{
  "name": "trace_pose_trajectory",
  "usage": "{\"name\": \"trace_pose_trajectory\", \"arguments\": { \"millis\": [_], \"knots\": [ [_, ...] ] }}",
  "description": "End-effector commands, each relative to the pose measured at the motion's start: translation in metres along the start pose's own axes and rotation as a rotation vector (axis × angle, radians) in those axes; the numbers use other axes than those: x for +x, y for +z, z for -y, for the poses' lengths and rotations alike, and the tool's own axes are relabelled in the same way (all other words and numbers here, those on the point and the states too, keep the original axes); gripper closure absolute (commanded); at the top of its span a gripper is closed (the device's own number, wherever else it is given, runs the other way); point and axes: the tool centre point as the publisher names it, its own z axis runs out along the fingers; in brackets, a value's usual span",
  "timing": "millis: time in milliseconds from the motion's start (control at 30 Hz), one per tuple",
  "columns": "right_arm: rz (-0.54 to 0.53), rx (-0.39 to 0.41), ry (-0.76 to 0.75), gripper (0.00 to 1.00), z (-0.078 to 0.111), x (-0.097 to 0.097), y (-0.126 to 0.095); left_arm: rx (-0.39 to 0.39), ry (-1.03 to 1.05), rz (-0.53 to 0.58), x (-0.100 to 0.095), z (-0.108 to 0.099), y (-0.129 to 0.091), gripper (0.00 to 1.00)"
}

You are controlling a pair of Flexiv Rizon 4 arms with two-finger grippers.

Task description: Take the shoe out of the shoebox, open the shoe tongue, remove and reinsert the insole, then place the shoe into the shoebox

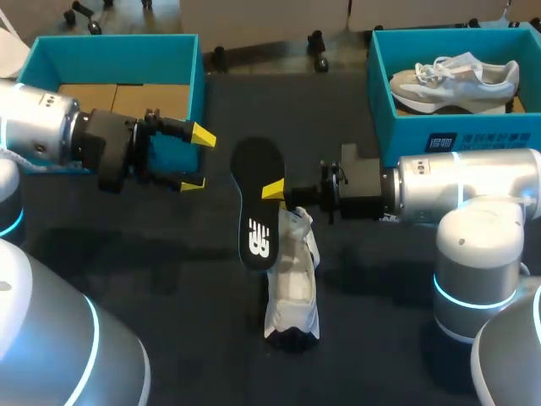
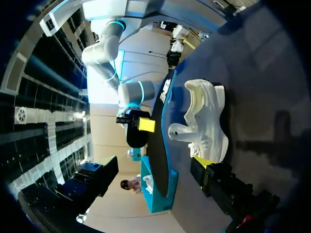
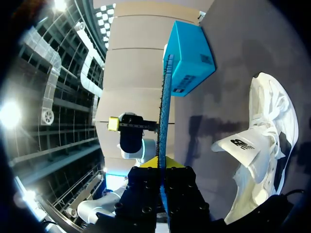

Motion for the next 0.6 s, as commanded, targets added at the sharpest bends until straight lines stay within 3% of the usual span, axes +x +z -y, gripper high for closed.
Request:
{"name": "trace_pose_trajectory", "arguments": {
  "millis": [33, 333, 600],
  "knots": [
    [0.003, -0.004, 0.0, 1.0, 0.001, 0.0, 0.002, -0.145, -0.064, 0.064, 0.008, 0.014, 0.014, 0.0],
    [0.003, -0.004, 0.0, 1.0, 0.001, 0.0, 0.002, -0.158, -0.087, 0.131, 0.003, 0.012, 0.024, 0.0],
    [0.003, -0.004, 0.0, 1.0, 0.001, 0.0, 0.002, -0.14, -0.056, 0.16, 0.004, 0.007, 0.041, 0.09]
  ]
}}
